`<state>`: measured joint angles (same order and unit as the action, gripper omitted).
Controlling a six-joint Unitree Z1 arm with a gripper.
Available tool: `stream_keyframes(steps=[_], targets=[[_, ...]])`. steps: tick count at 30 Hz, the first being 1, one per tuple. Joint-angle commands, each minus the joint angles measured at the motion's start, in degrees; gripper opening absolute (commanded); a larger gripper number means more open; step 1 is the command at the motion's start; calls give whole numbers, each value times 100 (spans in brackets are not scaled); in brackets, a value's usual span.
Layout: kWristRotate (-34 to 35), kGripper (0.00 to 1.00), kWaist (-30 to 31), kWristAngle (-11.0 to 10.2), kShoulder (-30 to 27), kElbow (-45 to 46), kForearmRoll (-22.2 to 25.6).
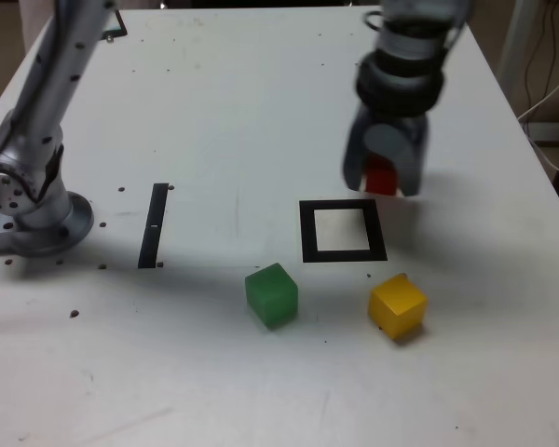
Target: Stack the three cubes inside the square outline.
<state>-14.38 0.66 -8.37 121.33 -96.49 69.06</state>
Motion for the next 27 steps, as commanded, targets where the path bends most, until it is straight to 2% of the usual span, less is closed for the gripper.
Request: stream_keyframes(steps=[1,5,11,27], targets=[[229,29,50,7,-543,226,-20],[810,29,228,64,-769,573,-44],[1470,29,534,226,-648,716,-151],[1576,29,495,507,-287,1012,-306]])
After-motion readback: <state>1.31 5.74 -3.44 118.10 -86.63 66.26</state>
